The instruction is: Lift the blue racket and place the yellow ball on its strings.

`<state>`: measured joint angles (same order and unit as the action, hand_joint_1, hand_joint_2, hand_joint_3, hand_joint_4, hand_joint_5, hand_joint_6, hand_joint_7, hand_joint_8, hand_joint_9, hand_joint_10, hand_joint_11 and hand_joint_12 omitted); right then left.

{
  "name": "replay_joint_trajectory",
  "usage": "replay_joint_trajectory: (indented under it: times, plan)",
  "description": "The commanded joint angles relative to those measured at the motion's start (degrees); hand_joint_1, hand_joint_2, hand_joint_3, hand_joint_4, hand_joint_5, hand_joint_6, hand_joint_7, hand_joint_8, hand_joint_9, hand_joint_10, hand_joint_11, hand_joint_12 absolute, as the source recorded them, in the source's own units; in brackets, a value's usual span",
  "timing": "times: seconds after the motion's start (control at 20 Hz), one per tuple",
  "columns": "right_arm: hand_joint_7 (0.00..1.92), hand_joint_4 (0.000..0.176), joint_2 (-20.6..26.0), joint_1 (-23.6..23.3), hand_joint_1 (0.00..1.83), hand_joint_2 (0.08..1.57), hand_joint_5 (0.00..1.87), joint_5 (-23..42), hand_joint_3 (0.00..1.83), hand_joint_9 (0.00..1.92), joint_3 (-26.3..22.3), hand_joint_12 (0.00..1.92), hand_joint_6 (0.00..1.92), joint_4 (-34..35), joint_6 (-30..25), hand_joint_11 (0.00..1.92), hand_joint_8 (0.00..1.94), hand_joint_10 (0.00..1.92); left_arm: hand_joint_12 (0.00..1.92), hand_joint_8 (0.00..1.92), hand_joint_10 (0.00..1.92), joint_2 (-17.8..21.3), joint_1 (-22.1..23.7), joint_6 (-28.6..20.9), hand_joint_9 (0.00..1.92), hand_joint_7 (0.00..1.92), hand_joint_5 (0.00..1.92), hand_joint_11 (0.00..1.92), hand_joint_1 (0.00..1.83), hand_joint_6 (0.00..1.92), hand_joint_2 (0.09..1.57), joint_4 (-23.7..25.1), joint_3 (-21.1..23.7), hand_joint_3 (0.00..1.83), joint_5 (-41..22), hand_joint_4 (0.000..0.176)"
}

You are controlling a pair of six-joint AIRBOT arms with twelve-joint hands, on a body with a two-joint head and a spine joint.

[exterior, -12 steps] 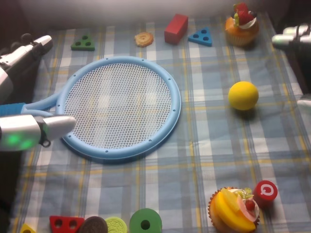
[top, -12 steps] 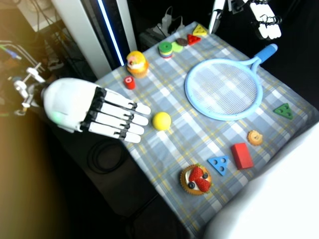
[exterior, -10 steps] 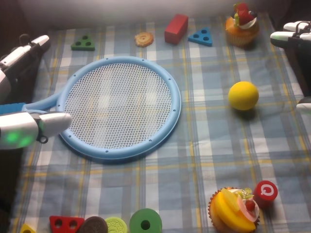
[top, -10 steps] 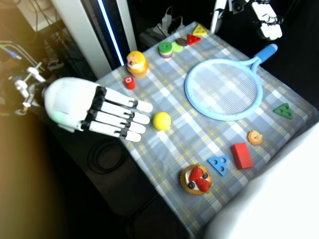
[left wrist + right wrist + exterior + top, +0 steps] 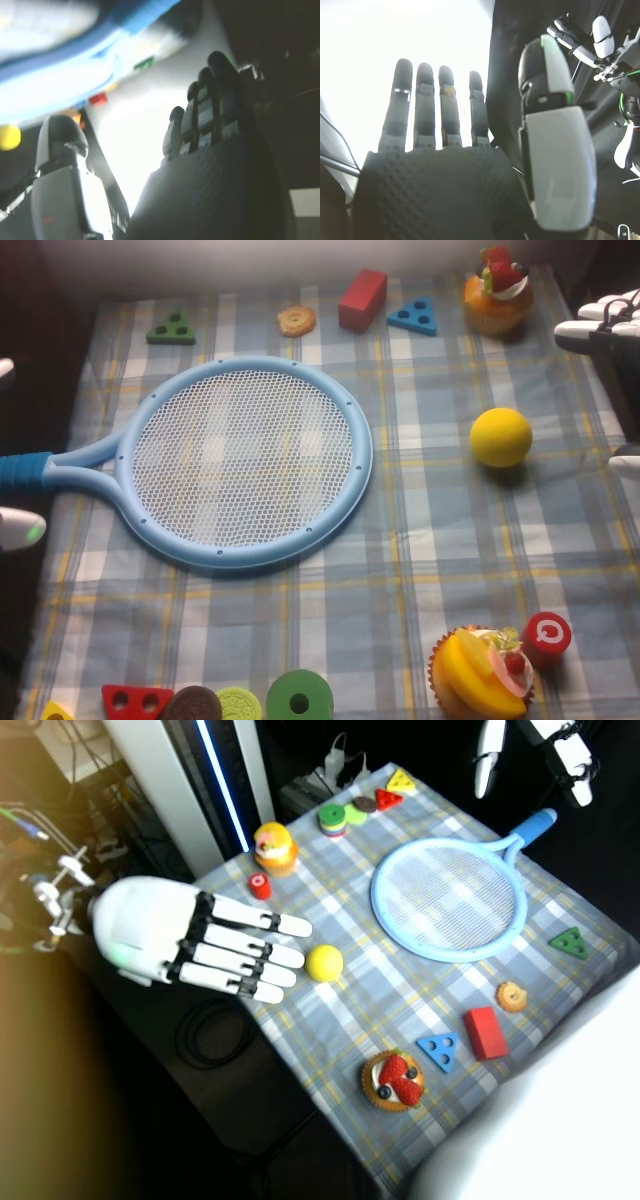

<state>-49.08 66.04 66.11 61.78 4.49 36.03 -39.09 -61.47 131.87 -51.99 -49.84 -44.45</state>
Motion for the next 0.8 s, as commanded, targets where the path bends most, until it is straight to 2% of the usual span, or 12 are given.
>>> replay_joint_trajectory:
  times: [0.0, 0.05, 0.1, 0.15, 0.2, 0.25, 0.4, 0.45, 0.55, 0.6, 0.7, 0.75]
  plan:
    - [0.32, 0.072, -0.2, -0.4, 0.87, 1.11, 0.35, 6.5, 0.00, 0.29, 0.3, 0.73, 0.00, 0.9, -0.2, 0.00, 0.00, 0.00, 0.51, 0.00, 0.00, -0.5, 0.8, 2.6, 0.08, 0.10, 0.00, 0.00, 0.84, 0.00, 0.82, 0.0, -0.8, 0.00, -4.4, 0.176]
    - [0.33, 0.059, -0.2, -0.4, 0.88, 1.12, 0.35, 6.3, 0.00, 0.31, 0.3, 0.80, 0.00, 0.8, -0.2, 0.01, 0.00, 0.00, 0.54, 0.00, 0.00, -1.1, 1.1, 5.3, 0.08, 0.11, 0.00, 0.00, 0.86, 0.00, 0.82, -1.5, -1.6, 0.00, -3.2, 0.176]
    - [0.33, 0.059, -0.2, -0.3, 0.88, 1.12, 0.35, 6.0, 0.00, 0.31, 0.3, 0.80, 0.00, 0.6, -0.2, 0.01, 0.00, 0.00, 0.54, 0.00, 0.00, -1.6, 1.2, 6.8, 0.08, 0.11, 0.00, 0.00, 0.86, 0.00, 0.82, -3.0, -2.5, 0.00, -1.7, 0.176]
    - [0.32, 0.051, -0.2, -0.3, 0.89, 1.12, 0.34, 5.7, 0.00, 0.32, 0.3, 0.82, 0.00, 0.3, -0.2, 0.01, 0.00, 0.00, 0.60, 0.00, 0.00, -1.9, 1.2, 7.1, 0.09, 0.12, 0.00, 0.00, 0.90, 0.00, 0.80, -4.0, -3.4, 0.00, -0.5, 0.176]
    - [0.31, 0.046, -0.2, -0.3, 0.93, 1.13, 0.33, 5.4, 0.00, 0.32, 0.4, 0.81, 0.00, 0.2, -0.2, 0.02, 0.00, 0.00, 0.61, 0.00, 0.00, -2.2, 1.3, 7.2, 0.09, 0.10, 0.00, 0.00, 0.84, 0.00, 0.83, -4.8, -4.4, 0.01, 0.5, 0.176]
    - [0.30, 0.048, -0.3, -0.3, 0.96, 1.14, 0.31, 5.2, 0.01, 0.29, 0.4, 0.80, 0.00, 0.1, -0.2, 0.00, 0.00, 0.00, 0.71, 0.01, 0.01, -2.9, 1.4, 8.3, 0.13, 0.14, 0.00, 0.00, 0.85, 0.00, 0.81, -6.2, -5.7, 0.00, 1.8, 0.176]
    - [0.32, 0.043, -0.7, -0.4, 0.96, 1.15, 0.30, 4.9, 0.00, 0.30, 0.7, 0.65, 0.00, -0.2, -0.2, 0.07, 0.00, 0.00, 0.53, 0.00, 0.00, -4.4, 2.8, 12.8, 0.12, 0.13, 0.04, 0.00, 0.84, 0.01, 0.86, -8.7, -8.0, 0.00, 5.0, 0.176]
    - [0.33, 0.049, -0.7, -0.4, 0.95, 1.16, 0.30, 4.9, 0.00, 0.31, 0.7, 0.59, 0.00, -0.3, -0.2, 0.09, 0.00, 0.00, 0.48, 0.00, 0.00, -4.9, 3.0, 13.1, 0.10, 0.12, 0.03, 0.00, 0.81, 0.00, 0.88, -9.2, -8.7, 0.01, 5.6, 0.176]
    - [0.35, 0.055, -0.8, -0.5, 0.90, 1.16, 0.30, 4.7, 0.00, 0.34, 0.8, 0.48, 0.00, -0.5, -0.2, 0.16, 0.00, 0.00, 0.49, 0.01, 0.01, -5.9, 3.6, 13.9, 0.13, 0.14, 0.01, 0.00, 0.79, 0.00, 0.88, -10.7, -10.3, 0.00, 7.1, 0.176]
    - [0.37, 0.040, -1.0, -0.5, 0.89, 1.16, 0.32, 4.5, 0.00, 0.37, 0.9, 0.44, 0.01, -0.7, -0.2, 0.21, 0.00, 0.00, 0.58, 0.01, 0.01, -6.4, 4.2, 15.7, 0.17, 0.20, 0.03, 0.00, 0.80, 0.01, 0.86, -12.1, -11.1, 0.00, 8.2, 0.176]
    - [0.39, 0.041, -1.2, -0.5, 0.86, 1.15, 0.34, 4.2, 0.00, 0.39, 1.0, 0.44, 0.01, -0.8, -0.2, 0.23, 0.01, 0.01, 0.51, 0.01, 0.01, -7.0, 4.5, 16.7, 0.17, 0.20, 0.04, 0.00, 0.75, 0.01, 0.86, -13.5, -12.1, 0.00, 9.1, 0.176]
    - [0.40, 0.034, -1.3, -0.6, 0.84, 1.15, 0.34, 4.1, 0.00, 0.41, 1.0, 0.44, 0.01, -0.9, -0.3, 0.24, 0.01, 0.01, 0.47, 0.00, 0.00, -7.4, 4.6, 16.7, 0.18, 0.21, 0.03, 0.00, 0.72, 0.00, 0.88, -14.0, -12.7, 0.00, 9.4, 0.176]
